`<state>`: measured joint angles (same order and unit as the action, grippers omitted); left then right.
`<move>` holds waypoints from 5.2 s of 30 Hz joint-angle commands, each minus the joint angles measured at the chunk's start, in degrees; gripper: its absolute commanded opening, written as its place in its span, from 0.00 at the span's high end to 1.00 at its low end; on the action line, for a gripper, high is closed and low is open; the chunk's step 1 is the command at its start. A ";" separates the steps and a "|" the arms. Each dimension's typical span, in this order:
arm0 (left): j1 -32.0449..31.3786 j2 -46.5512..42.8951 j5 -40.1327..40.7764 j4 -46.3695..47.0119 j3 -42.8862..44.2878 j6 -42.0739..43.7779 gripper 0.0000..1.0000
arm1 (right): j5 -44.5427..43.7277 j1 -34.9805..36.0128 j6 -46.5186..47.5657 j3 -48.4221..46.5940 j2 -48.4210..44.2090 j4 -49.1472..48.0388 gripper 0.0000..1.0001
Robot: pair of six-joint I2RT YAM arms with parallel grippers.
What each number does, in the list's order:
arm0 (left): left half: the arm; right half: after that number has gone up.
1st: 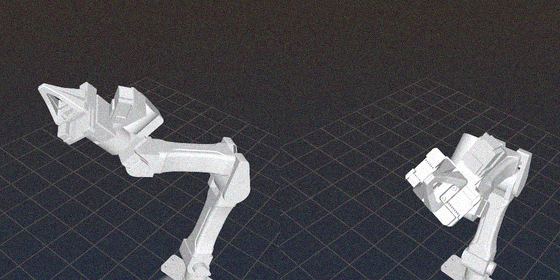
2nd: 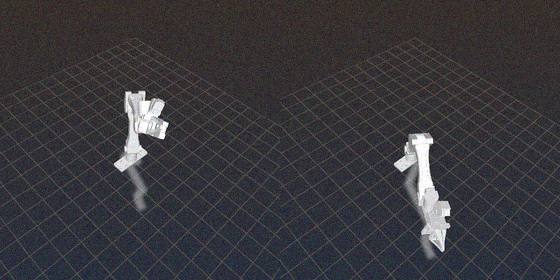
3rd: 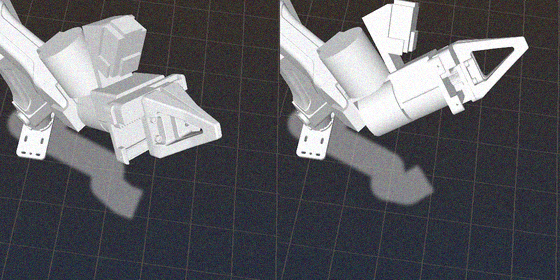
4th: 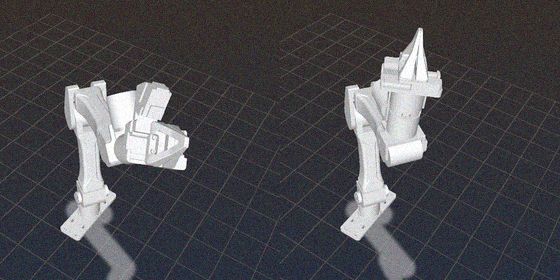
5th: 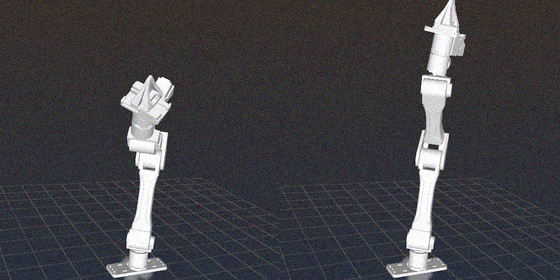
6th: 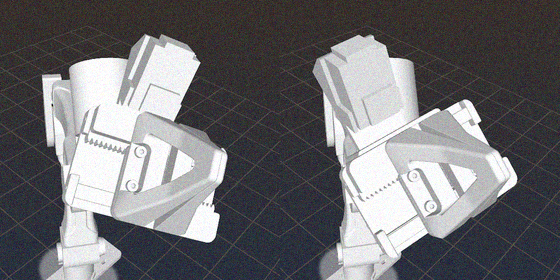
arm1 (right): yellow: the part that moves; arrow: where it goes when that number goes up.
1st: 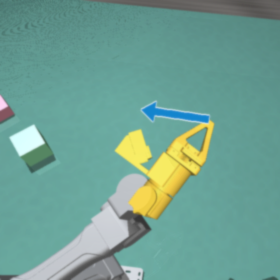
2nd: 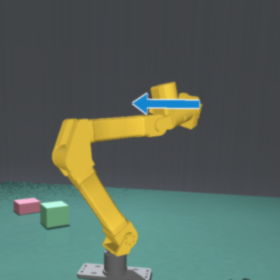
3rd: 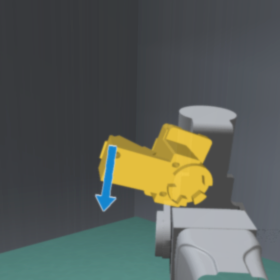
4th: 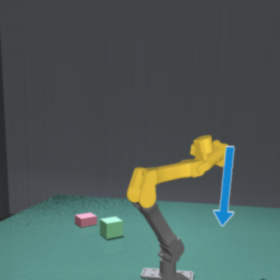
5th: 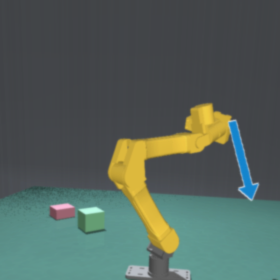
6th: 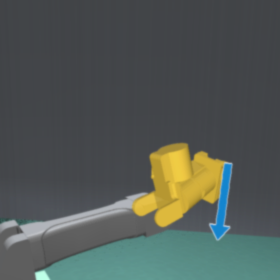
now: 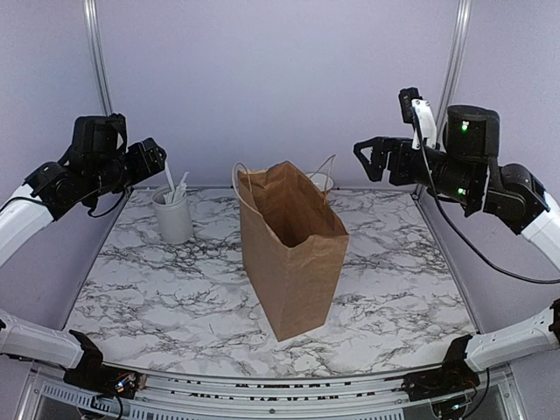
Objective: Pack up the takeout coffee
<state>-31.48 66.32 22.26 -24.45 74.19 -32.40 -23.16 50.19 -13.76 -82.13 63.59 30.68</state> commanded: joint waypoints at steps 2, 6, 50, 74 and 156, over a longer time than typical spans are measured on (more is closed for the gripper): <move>7.36 7.93 -3.38 -1.92 3.40 0.62 0.18 | 3.46 -1.59 -2.70 4.30 -3.24 -0.23 0.00; 11.99 15.75 -5.69 -0.76 7.58 1.48 0.20 | 5.18 -1.64 -4.07 7.22 -5.24 -0.83 0.00; 19.91 57.25 -5.97 0.04 39.62 5.51 0.92 | 7.68 -1.62 -6.16 11.13 -8.20 -1.53 0.00; 17.92 43.72 -4.73 -1.39 32.39 10.32 1.00 | 8.45 -1.61 -5.75 10.48 -8.56 -1.67 0.00; -16.42 31.29 -22.66 4.29 46.29 19.68 1.00 | 1.42 -1.64 -3.02 7.32 -2.09 -5.19 0.00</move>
<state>-46.94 96.40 -2.79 -19.51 121.84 -12.82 -22.76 48.88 -16.14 -71.57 61.87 25.56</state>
